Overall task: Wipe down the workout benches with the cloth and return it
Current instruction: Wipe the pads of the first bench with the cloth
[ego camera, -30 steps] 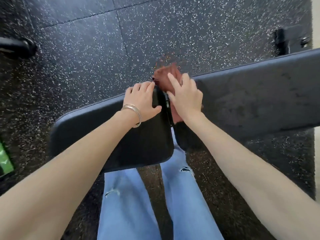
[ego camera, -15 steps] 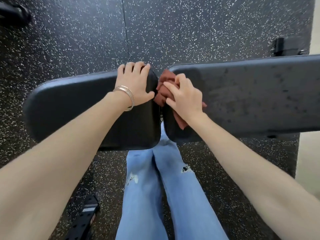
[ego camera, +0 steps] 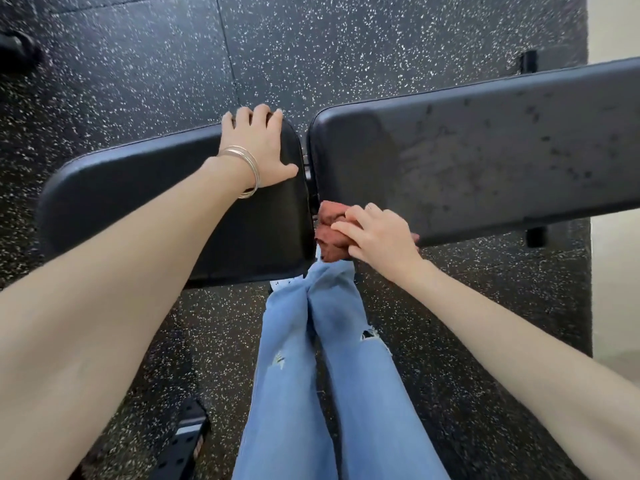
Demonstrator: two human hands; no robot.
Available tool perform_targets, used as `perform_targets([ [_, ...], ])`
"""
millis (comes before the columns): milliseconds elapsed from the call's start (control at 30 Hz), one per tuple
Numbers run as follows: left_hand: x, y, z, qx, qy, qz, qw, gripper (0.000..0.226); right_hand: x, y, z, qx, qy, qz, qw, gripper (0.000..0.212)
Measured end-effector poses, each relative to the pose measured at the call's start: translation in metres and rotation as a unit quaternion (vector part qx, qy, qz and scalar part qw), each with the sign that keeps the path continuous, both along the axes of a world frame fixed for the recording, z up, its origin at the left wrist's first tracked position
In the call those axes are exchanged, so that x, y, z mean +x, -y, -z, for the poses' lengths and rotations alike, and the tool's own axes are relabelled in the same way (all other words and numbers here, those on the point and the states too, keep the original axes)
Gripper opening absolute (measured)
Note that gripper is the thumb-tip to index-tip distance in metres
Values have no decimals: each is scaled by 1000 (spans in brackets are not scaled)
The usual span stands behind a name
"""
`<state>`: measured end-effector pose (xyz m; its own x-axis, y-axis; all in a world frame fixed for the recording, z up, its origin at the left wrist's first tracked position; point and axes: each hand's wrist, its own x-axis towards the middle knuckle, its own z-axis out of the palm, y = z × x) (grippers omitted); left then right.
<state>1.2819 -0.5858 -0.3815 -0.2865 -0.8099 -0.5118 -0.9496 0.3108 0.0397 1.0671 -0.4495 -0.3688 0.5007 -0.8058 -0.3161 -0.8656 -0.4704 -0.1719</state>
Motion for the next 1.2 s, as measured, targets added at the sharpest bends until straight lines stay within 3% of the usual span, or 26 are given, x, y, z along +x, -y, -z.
perform_targets([
  [67, 0, 0, 0, -1, 0, 2, 1000, 92, 10, 36, 5, 12, -42, 32, 999, 36],
  [200, 1, -1, 2, -9, -3, 2, 1000, 92, 35, 128, 15, -21, -25, 174, 984, 38],
  [333, 1, -2, 1, -10, -10, -4, 1000, 92, 45, 130, 19, -23, -28, 206, 978, 39],
  [467, 0, -4, -1, -1, -12, -14, 1000, 92, 38, 34, 9, 0, -12, 194, 981, 41],
  [633, -3, 1, -3, 17, -6, -19, 1000, 84, 7, -43, 2, -16, -13, 93, 995, 42],
  [767, -13, 4, -4, 28, -6, 6, 1000, 74, 13, -11, 1, -32, -53, 61, 996, 41],
  [867, -16, 1, -1, 24, -9, 6, 1000, 71, 37, 41, 7, 17, -29, 208, 978, 45],
  [933, -14, 0, 0, 16, -20, 15, 1000, 71, 50, 81, 15, -14, -23, 271, 962, 45],
  [1133, -14, 0, 3, -4, -15, 23, 1000, 75, 29, 128, 24, -35, -52, 157, 986, 49],
  [1200, -22, 2, 4, 0, -23, 10, 1000, 76, -1, 127, 27, -53, -50, 174, 982, 53],
])
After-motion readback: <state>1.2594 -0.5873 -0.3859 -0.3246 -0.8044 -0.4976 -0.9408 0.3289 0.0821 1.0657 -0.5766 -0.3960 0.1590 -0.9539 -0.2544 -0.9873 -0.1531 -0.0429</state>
